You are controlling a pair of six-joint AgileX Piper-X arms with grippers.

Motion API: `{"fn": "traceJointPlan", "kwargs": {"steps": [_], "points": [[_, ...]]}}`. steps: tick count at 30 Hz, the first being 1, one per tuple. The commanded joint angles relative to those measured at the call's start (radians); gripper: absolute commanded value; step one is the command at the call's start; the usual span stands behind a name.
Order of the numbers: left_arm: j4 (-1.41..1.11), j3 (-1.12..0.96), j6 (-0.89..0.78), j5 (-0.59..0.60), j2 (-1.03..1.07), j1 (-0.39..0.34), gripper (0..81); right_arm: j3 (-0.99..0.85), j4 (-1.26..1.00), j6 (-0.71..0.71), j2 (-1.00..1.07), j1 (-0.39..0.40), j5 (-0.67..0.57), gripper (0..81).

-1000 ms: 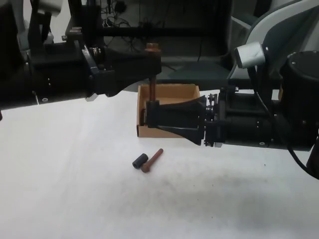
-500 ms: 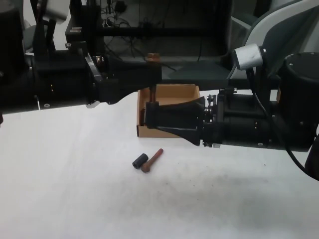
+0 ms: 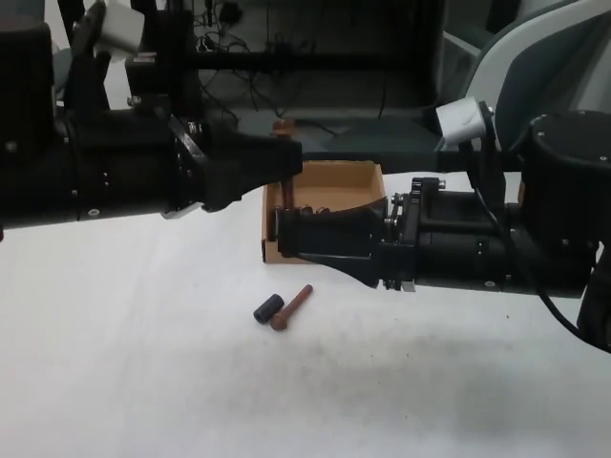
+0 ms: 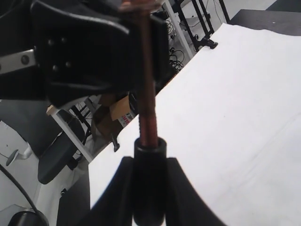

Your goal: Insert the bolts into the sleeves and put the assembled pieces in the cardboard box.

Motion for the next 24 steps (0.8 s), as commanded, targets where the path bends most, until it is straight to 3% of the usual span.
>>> {"fn": "traceJointPlan", "kwargs": {"steps": [1,9,24], "points": [[0.056,0.008,0.041,-0.098,0.005,0.009,1.7,-0.053,-0.088,-0.012,-0.031,0.0,-0.033,0.4],[0.056,0.005,0.047,-0.129,0.005,0.009,1.7,-0.075,-0.045,-0.037,-0.031,0.0,-0.095,0.4],[0.04,0.003,0.024,-0.102,0.005,0.009,2.9,-0.082,-0.007,-0.082,-0.031,0.0,-0.097,0.4]]}}
